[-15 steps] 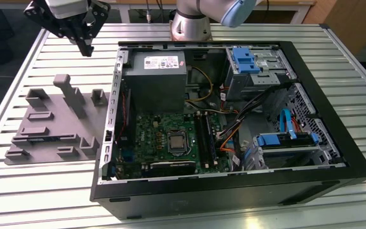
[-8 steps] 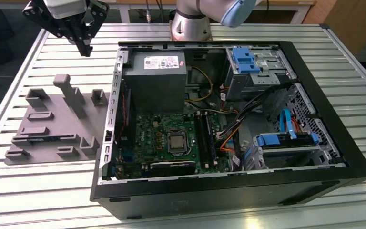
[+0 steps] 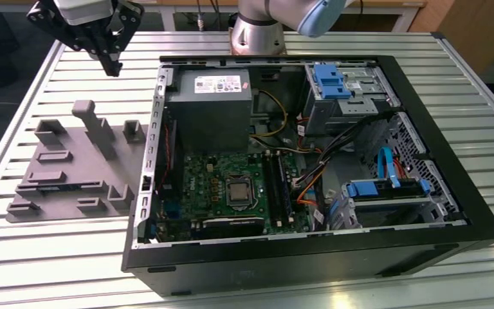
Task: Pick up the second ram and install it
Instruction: 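Reach for the second ram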
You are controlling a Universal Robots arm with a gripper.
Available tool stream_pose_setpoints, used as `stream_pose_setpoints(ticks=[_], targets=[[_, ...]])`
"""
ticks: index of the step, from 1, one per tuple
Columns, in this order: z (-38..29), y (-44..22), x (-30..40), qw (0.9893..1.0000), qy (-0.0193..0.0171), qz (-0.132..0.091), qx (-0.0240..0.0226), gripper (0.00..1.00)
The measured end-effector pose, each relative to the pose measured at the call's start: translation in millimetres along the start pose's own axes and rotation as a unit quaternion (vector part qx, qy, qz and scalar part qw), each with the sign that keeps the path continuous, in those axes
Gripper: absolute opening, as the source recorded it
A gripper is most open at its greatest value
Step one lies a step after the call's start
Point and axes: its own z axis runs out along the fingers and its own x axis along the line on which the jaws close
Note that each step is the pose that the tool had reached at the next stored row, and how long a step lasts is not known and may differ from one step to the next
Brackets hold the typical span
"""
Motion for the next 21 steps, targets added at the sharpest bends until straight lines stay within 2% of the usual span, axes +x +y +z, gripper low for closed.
stream_pose_setpoints(ticks=[15,18,21], targets=[[0.0,-0.5,4.2,1.0000,0.0000,0.000,0.0000,0.11],[0.1,-0.9,8.2,1.0000,0.0000,0.000,0.0000,0.11],[0.2,-2.4,15.3,1.0000,0.0000,0.000,0.0000,0.11]])
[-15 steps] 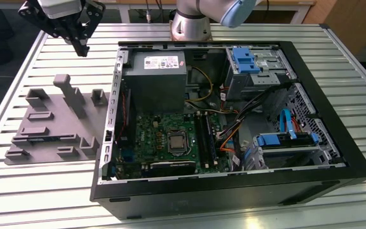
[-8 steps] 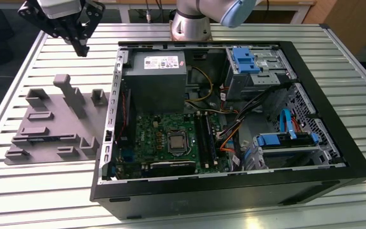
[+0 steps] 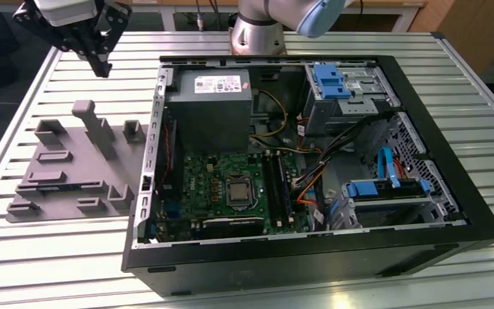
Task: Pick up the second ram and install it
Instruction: 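Reach for the second ram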
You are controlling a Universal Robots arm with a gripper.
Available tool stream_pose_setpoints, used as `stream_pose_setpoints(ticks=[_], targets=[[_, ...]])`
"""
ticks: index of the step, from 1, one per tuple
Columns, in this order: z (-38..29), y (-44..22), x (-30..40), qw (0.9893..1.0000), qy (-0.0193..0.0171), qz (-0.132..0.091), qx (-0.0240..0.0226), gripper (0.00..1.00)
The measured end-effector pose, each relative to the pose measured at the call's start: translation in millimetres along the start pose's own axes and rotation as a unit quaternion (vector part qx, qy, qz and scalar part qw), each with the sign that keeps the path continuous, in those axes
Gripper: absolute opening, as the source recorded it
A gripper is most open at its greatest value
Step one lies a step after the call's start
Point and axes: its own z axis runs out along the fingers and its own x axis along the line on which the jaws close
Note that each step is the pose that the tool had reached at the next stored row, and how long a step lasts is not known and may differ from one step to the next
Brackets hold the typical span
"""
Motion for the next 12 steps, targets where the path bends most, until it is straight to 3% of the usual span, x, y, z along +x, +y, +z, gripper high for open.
stream_pose_setpoints(ticks=[6,12], targets=[[1.5,-14.4,10.3,1.0000,0.0000,0.000,0.0000,0.11],[2.1,-20.9,22.7,1.0000,0.0000,0.000,0.0000,0.11]])
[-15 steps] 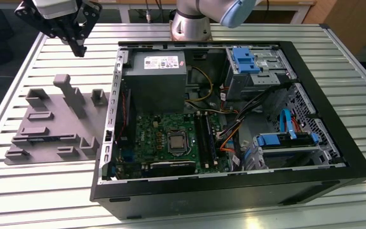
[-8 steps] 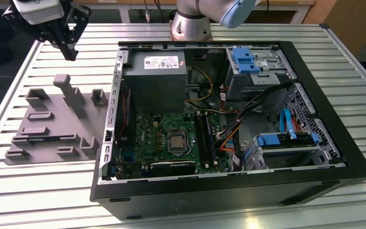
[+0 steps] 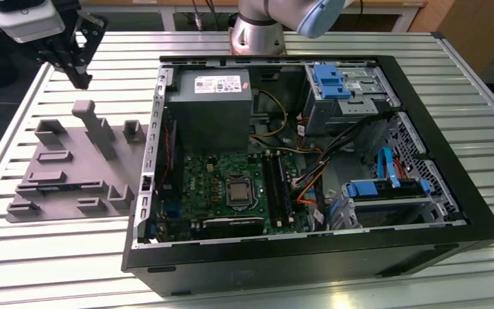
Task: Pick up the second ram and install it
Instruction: 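Reach for the second ram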
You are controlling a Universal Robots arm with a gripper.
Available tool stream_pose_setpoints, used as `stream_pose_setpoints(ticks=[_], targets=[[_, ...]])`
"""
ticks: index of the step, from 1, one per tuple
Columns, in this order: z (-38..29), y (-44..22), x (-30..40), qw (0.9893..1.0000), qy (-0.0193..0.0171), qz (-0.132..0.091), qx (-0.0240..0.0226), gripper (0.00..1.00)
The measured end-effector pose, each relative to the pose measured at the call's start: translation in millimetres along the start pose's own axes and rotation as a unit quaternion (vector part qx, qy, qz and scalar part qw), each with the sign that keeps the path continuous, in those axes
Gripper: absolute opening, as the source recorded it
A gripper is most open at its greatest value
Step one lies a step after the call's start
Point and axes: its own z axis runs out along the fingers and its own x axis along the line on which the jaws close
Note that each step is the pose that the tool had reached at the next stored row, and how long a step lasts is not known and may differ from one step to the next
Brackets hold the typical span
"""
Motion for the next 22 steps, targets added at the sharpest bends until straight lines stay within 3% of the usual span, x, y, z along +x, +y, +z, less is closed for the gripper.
stream_pose_setpoints(ticks=[4,17,22], targets=[[0.1,-1.9,7.4,1.0000,0.0000,0.000,0.0000,0.11],[0.1,-2.1,9.8,1.0000,0.0000,0.000,0.0000,0.11],[-0.1,-2.7,19.0,1.0000,0.0000,0.000,0.0000,0.11]])
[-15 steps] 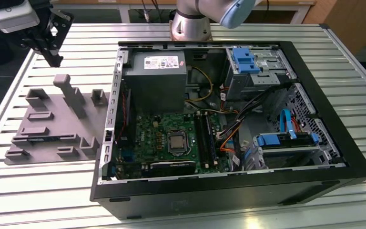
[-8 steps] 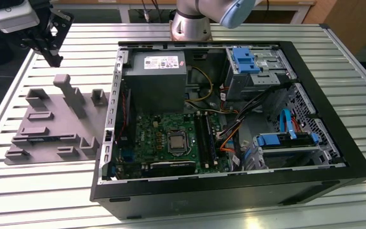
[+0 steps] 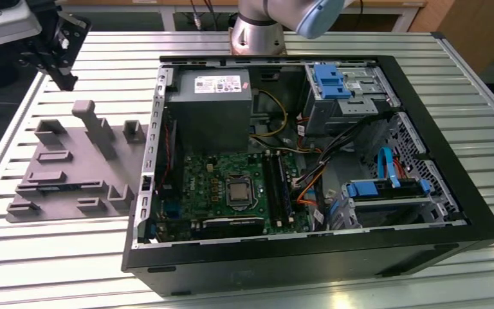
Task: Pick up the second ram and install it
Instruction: 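Reach for the second ram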
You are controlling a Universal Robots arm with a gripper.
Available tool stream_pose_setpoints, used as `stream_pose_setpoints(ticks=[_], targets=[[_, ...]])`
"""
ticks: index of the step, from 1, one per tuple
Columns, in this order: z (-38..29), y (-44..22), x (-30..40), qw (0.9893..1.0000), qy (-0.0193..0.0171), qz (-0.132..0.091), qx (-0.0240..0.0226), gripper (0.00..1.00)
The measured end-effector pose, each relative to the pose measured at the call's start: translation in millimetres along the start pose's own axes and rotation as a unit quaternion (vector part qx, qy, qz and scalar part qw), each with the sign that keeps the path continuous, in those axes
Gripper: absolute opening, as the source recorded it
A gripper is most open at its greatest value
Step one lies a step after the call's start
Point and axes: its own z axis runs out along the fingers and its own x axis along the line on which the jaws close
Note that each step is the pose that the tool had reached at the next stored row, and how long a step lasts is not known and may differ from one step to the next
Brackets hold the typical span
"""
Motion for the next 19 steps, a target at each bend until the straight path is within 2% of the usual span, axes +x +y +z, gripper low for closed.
stream_pose_setpoints(ticks=[6,14,15,16,19], targets=[[-0.2,-0.9,12.3,1.0000,0.0000,0.000,0.0000,0.11],[-0.4,-2.2,24.3,1.0000,0.0000,0.000,0.0000,0.11],[-0.6,-3.6,27.5,1.0000,0.0001,0.000,0.0000,0.11],[-0.3,-11.3,35.9,1.0000,0.0000,0.000,0.0000,0.11],[-0.1,-18.1,41.4,1.0000,0.0000,0.000,0.0000,0.11]])
